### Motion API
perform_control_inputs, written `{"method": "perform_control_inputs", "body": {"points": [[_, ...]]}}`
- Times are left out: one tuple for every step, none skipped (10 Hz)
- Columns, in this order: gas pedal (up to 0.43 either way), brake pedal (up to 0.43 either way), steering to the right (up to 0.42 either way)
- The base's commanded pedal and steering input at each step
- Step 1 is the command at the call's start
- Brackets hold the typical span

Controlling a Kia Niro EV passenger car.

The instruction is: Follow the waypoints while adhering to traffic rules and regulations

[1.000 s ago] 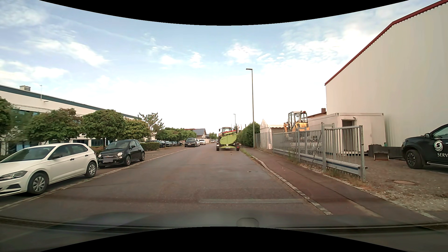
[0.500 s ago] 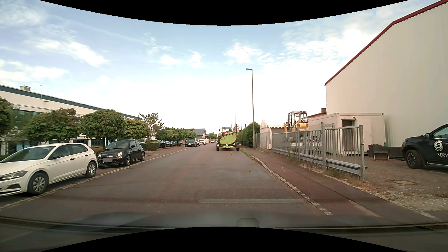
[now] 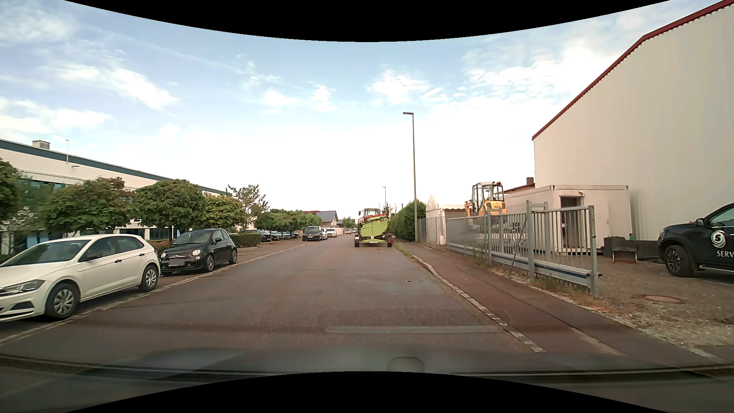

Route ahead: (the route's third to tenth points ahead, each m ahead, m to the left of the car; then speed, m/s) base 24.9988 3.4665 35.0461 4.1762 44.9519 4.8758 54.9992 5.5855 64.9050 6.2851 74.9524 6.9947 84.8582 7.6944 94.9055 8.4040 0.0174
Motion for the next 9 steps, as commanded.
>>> {"method": "perform_control_inputs", "body": {"points": [[0.000, 0.238, -0.005], [0.000, 0.238, -0.005], [0.000, 0.244, -0.005], [0.000, 0.244, -0.005], [0.000, 0.244, -0.005], [0.000, 0.238, -0.005], [0.000, 0.244, -0.005], [0.000, 0.244, -0.005], [0.000, 0.244, -0.005]]}}
